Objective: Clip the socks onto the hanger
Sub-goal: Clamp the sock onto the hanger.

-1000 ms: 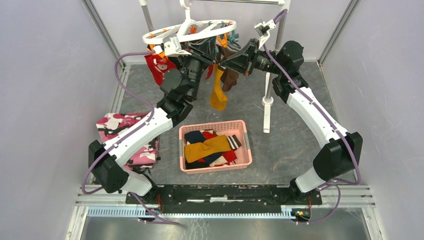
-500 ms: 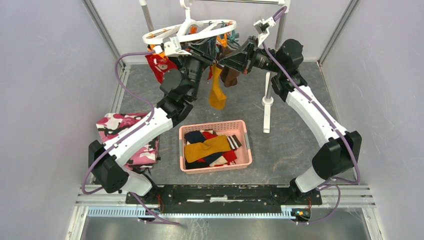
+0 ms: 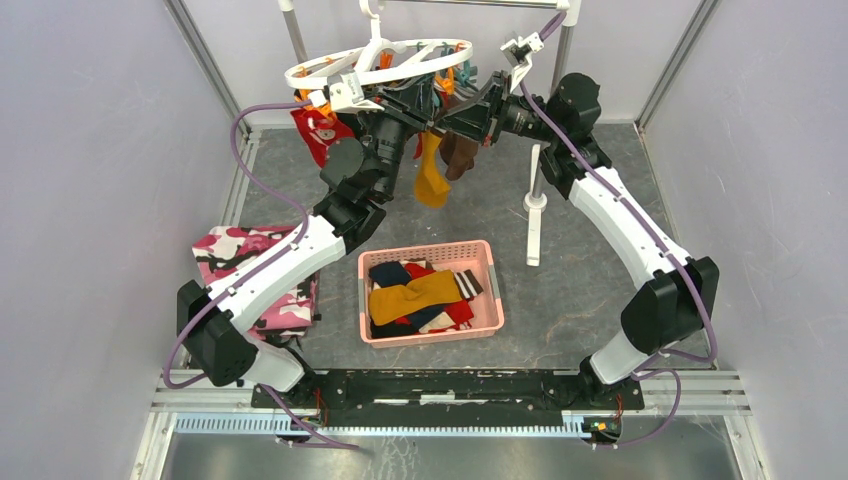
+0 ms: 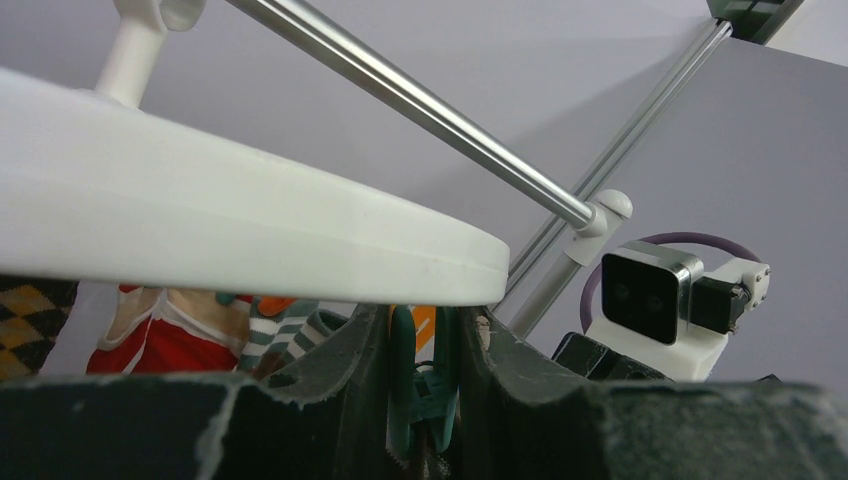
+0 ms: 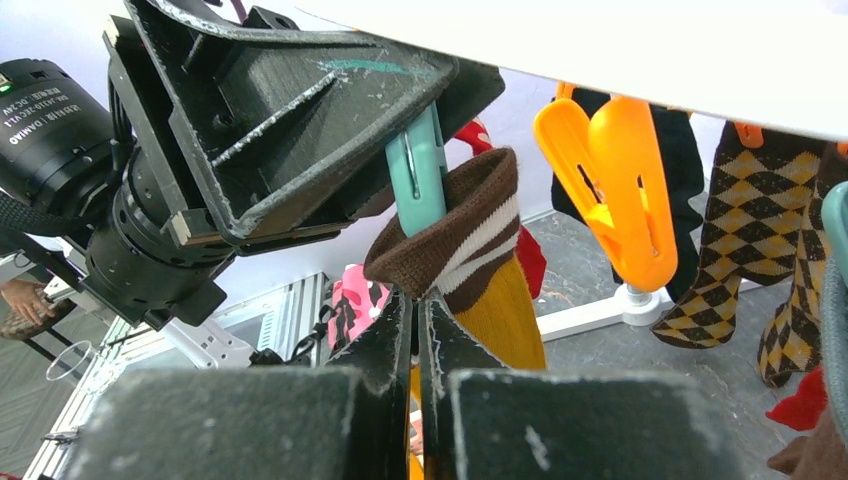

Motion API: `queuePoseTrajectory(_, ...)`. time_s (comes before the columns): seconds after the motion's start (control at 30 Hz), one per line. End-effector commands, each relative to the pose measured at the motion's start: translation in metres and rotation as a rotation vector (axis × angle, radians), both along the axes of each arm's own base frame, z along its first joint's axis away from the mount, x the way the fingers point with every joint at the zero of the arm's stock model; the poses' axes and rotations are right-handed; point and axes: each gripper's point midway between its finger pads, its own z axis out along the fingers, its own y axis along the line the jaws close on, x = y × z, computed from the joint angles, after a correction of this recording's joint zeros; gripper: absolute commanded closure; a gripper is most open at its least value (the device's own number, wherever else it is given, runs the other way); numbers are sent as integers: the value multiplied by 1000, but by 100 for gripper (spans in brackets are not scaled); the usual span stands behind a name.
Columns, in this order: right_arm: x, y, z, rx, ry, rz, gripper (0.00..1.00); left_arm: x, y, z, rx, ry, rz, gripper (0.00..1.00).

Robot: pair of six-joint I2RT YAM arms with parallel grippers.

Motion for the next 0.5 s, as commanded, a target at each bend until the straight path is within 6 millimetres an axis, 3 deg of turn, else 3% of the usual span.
queuePoseTrajectory(0.0,-11,-3,41,56,-91,8,100,-9,6,18,-63,-25,-20,88)
queuePoseTrajectory(0.17,-14,-3,47,69,-92,15,100,-7,6,16,-59,-22,-16,88)
queuePoseTrajectory(0.37,-10,-3,37,62,-67,10,100,-8,6,17,-61,-26,-20,87)
queuePoseTrajectory(0.47,-7,-2,31,50,-59,3,100,-8,7,17,-64,-24,-19,79)
